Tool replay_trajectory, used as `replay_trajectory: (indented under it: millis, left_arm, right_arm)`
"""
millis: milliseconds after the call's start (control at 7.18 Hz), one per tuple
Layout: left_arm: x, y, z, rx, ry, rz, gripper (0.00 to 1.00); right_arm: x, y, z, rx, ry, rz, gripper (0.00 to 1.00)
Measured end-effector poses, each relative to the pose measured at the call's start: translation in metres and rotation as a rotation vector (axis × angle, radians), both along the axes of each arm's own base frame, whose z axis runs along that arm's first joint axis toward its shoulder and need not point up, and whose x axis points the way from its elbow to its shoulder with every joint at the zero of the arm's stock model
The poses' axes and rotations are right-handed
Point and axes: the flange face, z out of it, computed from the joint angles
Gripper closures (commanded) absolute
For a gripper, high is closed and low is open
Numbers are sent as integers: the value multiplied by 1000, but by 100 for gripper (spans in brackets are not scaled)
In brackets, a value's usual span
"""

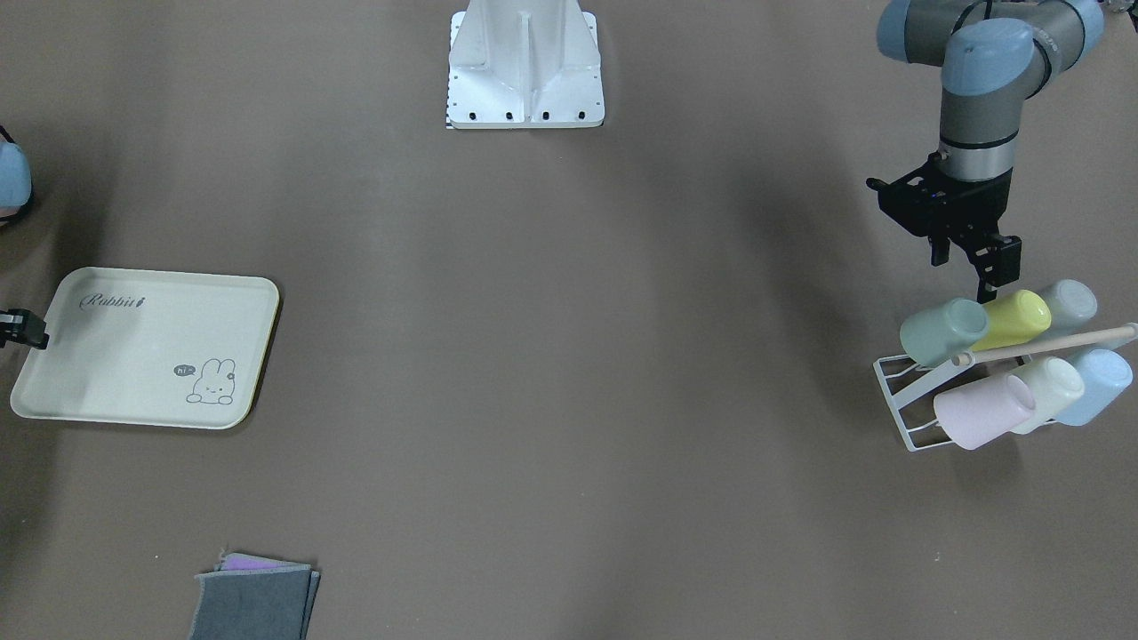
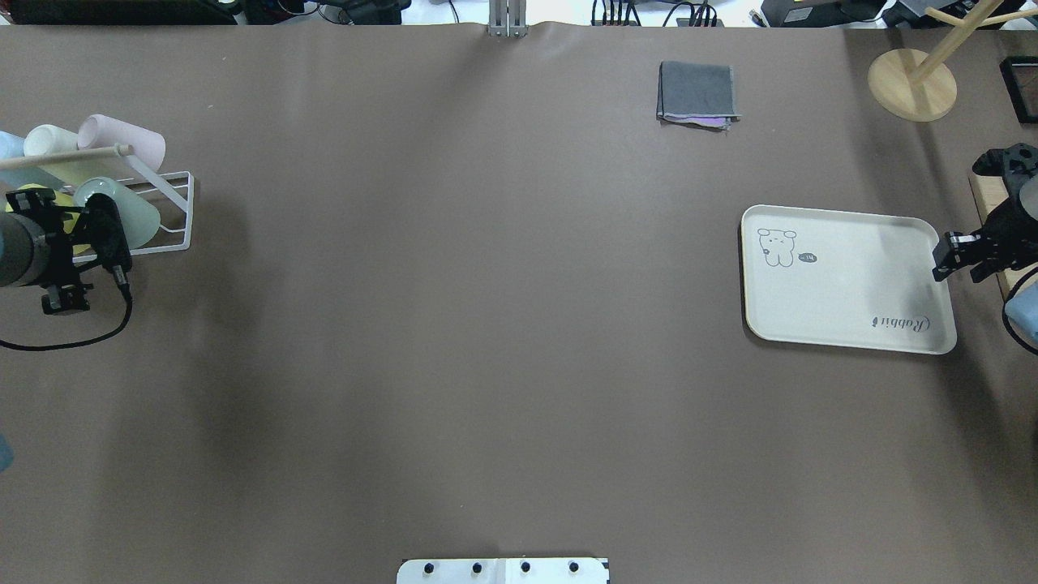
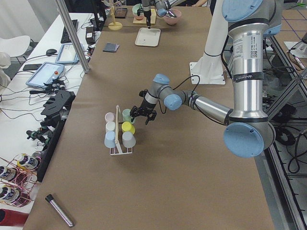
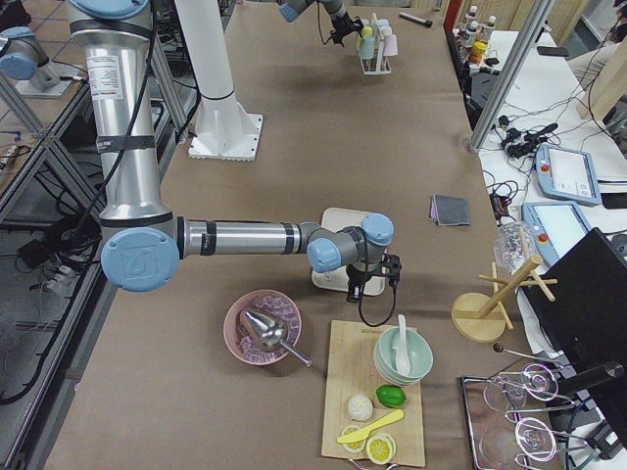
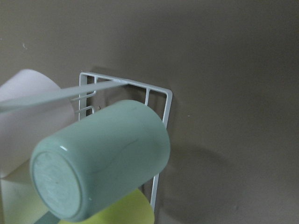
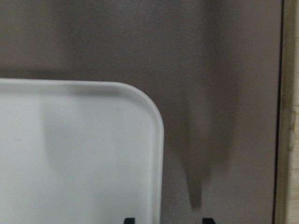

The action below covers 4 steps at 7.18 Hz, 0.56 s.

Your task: Pick up and place green cup on tray

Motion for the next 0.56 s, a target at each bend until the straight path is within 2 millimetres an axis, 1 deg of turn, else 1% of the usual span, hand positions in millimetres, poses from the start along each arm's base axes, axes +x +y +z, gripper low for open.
replay_trajectory:
  millis: [139,279,418,557]
  left_arm:
    - [-3,7,-9,34,-13,28,1]
    - [-4,14,-23,49,-32,56,1]
    - [5,24,-32,82,-79,93,1]
    - [22,36,-36,154,-169,136,1]
  right_arm:
    - [-2,1,0,-2,-4,-4,48]
    - [-5,2,1,-3,-5,-12,51]
    - [-8,3,1,-4,-5,-18,54]
    - [-11,3,2,-5,-4,-21,61]
